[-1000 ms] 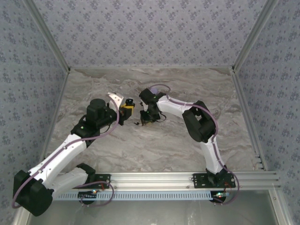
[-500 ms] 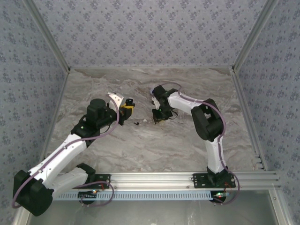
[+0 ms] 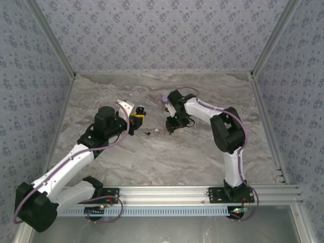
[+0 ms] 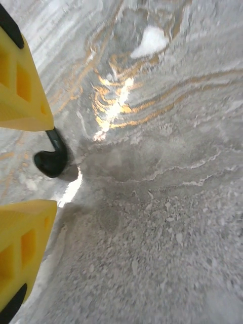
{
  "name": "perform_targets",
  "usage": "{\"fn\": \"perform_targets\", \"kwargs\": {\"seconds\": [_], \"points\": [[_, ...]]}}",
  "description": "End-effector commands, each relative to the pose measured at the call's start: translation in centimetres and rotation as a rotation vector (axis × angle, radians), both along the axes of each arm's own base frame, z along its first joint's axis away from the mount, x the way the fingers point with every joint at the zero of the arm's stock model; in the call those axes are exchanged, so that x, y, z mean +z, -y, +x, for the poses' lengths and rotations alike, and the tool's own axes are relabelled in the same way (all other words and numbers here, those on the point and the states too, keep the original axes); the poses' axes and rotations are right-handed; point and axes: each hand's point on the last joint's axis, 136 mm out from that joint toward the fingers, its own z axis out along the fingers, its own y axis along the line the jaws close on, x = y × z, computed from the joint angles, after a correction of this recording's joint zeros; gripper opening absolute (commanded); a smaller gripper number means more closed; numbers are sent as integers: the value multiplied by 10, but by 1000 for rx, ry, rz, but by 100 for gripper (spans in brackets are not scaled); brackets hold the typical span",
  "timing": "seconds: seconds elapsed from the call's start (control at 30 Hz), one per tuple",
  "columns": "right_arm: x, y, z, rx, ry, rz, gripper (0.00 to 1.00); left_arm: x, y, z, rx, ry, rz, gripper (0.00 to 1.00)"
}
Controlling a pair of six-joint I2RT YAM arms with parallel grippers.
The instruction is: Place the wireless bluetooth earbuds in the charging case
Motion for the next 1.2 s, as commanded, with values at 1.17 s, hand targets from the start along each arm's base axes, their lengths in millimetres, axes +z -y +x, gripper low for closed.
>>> {"fn": "perform_targets", "kwargs": {"seconds": [1.17], "points": [[-28, 6, 1, -157, -7, -67, 11, 4, 5, 9, 2, -6, -4, 22]]}}
